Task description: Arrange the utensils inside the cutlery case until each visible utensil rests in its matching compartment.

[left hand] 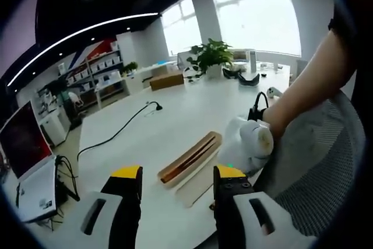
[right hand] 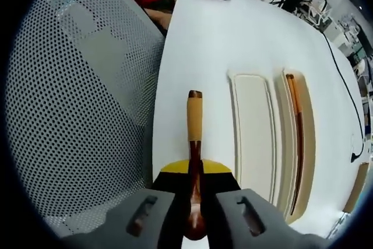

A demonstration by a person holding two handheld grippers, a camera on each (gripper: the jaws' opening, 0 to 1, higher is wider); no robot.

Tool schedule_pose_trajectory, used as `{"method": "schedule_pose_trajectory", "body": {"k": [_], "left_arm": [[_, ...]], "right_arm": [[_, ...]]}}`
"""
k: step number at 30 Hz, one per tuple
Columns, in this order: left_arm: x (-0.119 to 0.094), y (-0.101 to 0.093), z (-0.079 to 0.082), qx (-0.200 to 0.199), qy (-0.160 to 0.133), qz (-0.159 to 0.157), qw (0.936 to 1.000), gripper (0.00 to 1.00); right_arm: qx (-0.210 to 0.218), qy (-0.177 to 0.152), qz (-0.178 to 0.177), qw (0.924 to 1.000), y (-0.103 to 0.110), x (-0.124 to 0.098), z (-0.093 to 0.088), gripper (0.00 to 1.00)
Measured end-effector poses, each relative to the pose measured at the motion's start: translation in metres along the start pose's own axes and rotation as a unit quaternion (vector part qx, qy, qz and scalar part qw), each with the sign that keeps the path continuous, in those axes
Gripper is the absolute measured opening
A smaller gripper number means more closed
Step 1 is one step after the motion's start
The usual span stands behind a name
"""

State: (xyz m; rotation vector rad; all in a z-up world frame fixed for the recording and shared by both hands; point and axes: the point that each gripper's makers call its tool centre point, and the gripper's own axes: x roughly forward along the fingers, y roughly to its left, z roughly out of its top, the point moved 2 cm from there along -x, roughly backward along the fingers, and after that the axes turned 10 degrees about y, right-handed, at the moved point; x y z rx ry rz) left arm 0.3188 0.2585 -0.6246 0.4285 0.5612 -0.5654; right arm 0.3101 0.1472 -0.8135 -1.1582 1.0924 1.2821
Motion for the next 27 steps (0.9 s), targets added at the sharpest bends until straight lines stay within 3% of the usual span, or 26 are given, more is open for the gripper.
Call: {"method": "schedule_pose_trajectory", "body": {"k": [27], "left_arm": [[0.0007, -0.0015, -0.0015, 0.003, 0.005, -0.002, 1.0, 0.5]], "right_arm": [[0.011, 0.005, -0.004, 0.9999, -0.0019, -0.0041, -0.0069, 0.0]]}}
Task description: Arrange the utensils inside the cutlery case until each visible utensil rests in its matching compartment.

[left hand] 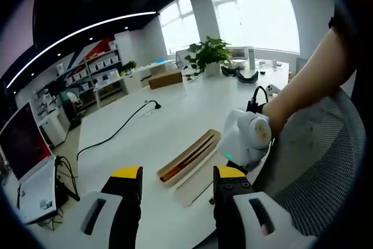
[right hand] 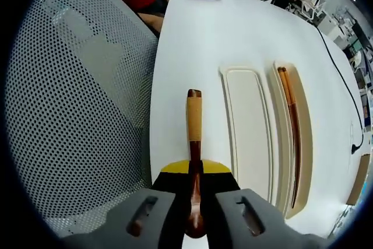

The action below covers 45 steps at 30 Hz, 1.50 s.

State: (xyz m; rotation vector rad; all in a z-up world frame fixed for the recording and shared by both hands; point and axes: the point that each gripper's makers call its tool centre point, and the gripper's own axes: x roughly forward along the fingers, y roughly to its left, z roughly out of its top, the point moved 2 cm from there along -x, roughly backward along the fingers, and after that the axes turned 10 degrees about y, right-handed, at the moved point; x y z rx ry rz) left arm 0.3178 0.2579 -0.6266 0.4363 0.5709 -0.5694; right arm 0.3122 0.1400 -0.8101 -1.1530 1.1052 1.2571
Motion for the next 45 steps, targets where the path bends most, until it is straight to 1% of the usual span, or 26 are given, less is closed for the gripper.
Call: {"method": "schedule_pose_trajectory", "body": {"k": [5, 16, 18, 21, 23, 24, 25, 26, 29, 35, 42, 45], "left_arm": [[0.0, -0.001, 0.0, 0.0, -0.001, -0.001, 1.0, 0.5], [-0.001, 0.002, 0.001, -0.001, -0.004, 0.004, 1.0, 0.5], [-0.001, 0.001, 0.001, -0.002, -0.004, 0.002, 1.0, 0.5], [-0.001, 0.001, 0.001, -0.001, -0.005, 0.002, 1.0, 0.5], [-0.001, 0.001, 0.001, 0.0, -0.004, 0.001, 1.0, 0.5], [-0.001, 0.0, 0.001, -0.001, -0.005, 0.0, 1.0, 0.5], [-0.001, 0.0, 0.001, 0.0, -0.005, -0.001, 1.0, 0.5], [-0.001, 0.0, 0.001, 0.001, -0.005, -0.001, 1.0, 0.5], [-0.001, 0.0, 0.002, 0.0, -0.006, -0.003, 1.0, 0.5], [-0.001, -0.001, 0.002, 0.001, -0.007, -0.004, 1.0, 0.5], [-0.001, -0.001, 0.002, -0.001, -0.007, -0.006, 1.0, 0.5], [-0.001, -0.001, 0.002, -0.003, -0.008, -0.006, 0.9999, 0.5]], "right_arm": [[-0.003, 0.011, -0.003, 0.9999, 0.001, 0.001, -0.004, 0.0], [0.006, 0.018, -0.008, 0.9998, -0.004, -0.006, -0.007, 0.0], [0.011, 0.018, -0.009, 0.9997, -0.005, -0.008, -0.009, 0.0], [0.031, 0.013, -0.007, 0.9994, -0.011, -0.013, -0.012, 0.0], [0.038, 0.016, 0.001, 0.9991, -0.011, -0.016, -0.014, 0.0], [0.039, 0.016, -0.003, 0.9991, -0.013, -0.017, -0.016, 0.0], [0.035, 0.016, -0.008, 0.9992, -0.015, -0.018, -0.017, 0.0], [0.034, 0.023, -0.005, 0.9991, -0.015, -0.019, -0.019, 0.0], [0.035, 0.026, -0.004, 0.9991, -0.017, -0.024, -0.021, 0.0], [0.027, 0.036, -0.013, 0.9989, -0.023, -0.031, -0.025, 0.0], [0.017, 0.043, -0.028, 0.9985, -0.036, -0.038, -0.027, 0.0], [0.01, 0.051, -0.03, 0.9982, -0.04, -0.04, -0.029, 0.0]]}}
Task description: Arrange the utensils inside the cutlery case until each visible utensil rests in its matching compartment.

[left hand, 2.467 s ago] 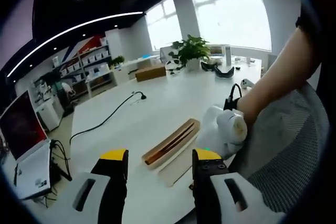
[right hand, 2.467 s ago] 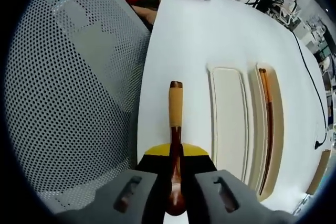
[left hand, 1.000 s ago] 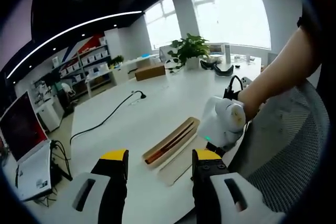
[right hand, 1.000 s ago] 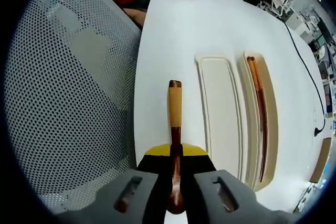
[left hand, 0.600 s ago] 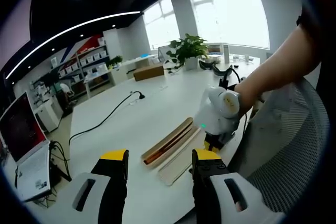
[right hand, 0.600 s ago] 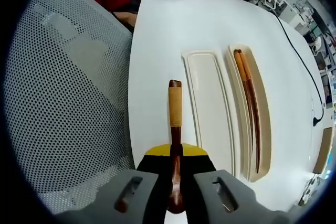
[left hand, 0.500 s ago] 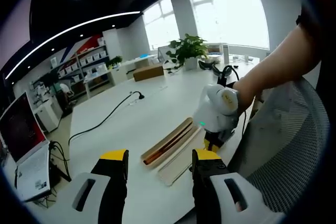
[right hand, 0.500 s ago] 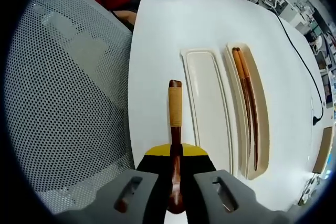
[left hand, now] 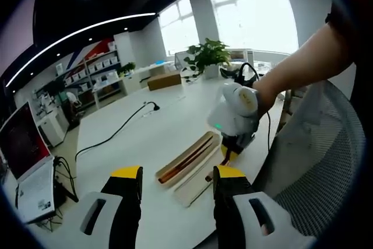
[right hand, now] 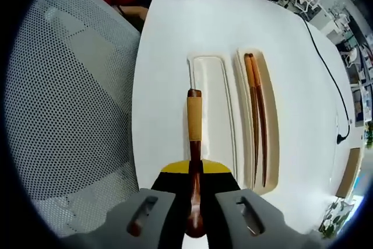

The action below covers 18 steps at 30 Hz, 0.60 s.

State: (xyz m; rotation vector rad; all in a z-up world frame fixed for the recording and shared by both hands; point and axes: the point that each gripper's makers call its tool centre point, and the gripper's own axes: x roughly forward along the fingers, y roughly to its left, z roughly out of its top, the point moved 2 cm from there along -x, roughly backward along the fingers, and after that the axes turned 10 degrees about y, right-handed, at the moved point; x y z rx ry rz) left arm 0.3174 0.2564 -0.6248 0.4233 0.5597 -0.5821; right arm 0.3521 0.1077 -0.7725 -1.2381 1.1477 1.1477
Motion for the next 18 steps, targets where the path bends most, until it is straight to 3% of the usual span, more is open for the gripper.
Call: {"method": "schedule_pose_trajectory", "body": {"k": [3, 5, 8, 11, 18], "left_arm": [[-0.001, 0.001, 0.001, -0.001, -0.002, 0.004, 1.0, 0.5], [-0.003, 0.005, 0.002, 0.032, 0.004, 0.03, 0.999, 0.5], [-0.002, 0.002, 0.001, 0.026, 0.005, 0.022, 0.9994, 0.49], [-0.002, 0.005, 0.0, -0.013, -0.006, 0.006, 0.9999, 0.5], [0.0, 0.001, -0.001, -0.006, 0.002, -0.001, 1.0, 0.5]], "right_arm": [[-0.009, 0.008, -0.005, 0.9999, -0.005, -0.002, -0.001, 0.0], [-0.012, 0.011, -0.007, 0.9998, -0.009, -0.003, 0.0, 0.0], [-0.013, 0.013, -0.01, 0.9998, -0.017, -0.005, 0.001, 0.0], [-0.015, 0.012, -0.015, 0.9997, -0.023, -0.007, 0.004, 0.0], [-0.021, 0.01, -0.022, 0.9995, -0.035, -0.009, 0.01, 0.0]]}}
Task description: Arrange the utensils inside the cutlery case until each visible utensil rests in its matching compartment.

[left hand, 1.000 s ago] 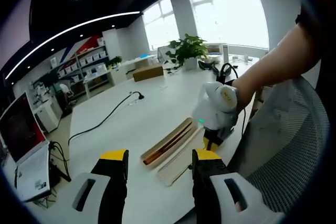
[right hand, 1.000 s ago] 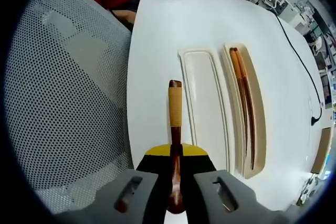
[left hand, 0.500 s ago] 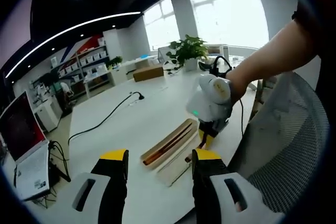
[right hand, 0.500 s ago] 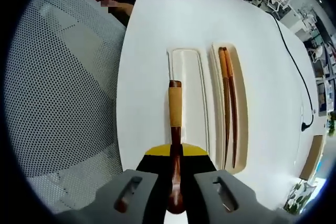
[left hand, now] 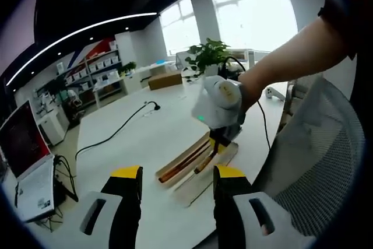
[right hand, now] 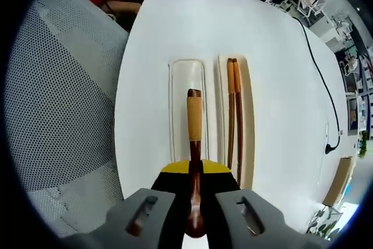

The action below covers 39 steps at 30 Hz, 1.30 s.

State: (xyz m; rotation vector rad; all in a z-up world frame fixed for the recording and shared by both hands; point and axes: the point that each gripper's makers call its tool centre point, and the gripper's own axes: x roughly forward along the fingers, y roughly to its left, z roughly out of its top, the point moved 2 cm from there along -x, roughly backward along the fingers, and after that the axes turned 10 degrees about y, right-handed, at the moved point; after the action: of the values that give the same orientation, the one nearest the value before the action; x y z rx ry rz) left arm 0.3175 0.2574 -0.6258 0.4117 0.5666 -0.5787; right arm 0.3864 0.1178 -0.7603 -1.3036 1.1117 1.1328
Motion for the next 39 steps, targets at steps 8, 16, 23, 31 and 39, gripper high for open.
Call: {"method": "schedule_pose_trajectory", "body": {"k": [8, 16, 23, 31, 39], "left_arm": [[0.0, 0.0, 0.0, -0.003, 0.0, -0.001, 1.0, 0.5], [0.0, 0.002, 0.0, 0.012, 0.005, 0.008, 0.9999, 0.5], [0.001, 0.003, -0.002, 0.002, 0.004, 0.005, 1.0, 0.5], [0.002, 0.003, -0.004, 0.0, 0.009, 0.001, 1.0, 0.5], [0.003, 0.003, -0.004, -0.002, 0.009, -0.001, 1.0, 0.49]], "right_arm": [[-0.002, -0.001, -0.007, 1.0, -0.017, 0.001, 0.009, 0.0], [-0.005, 0.003, -0.009, 0.9999, -0.032, 0.007, 0.019, 0.0], [-0.013, 0.012, -0.016, 0.9997, -0.045, 0.013, 0.027, 0.0], [-0.018, 0.019, -0.011, 0.9996, -0.052, 0.023, 0.038, 0.0], [-0.023, 0.012, 0.004, 0.9997, -0.06, 0.032, 0.047, 0.0]]}}
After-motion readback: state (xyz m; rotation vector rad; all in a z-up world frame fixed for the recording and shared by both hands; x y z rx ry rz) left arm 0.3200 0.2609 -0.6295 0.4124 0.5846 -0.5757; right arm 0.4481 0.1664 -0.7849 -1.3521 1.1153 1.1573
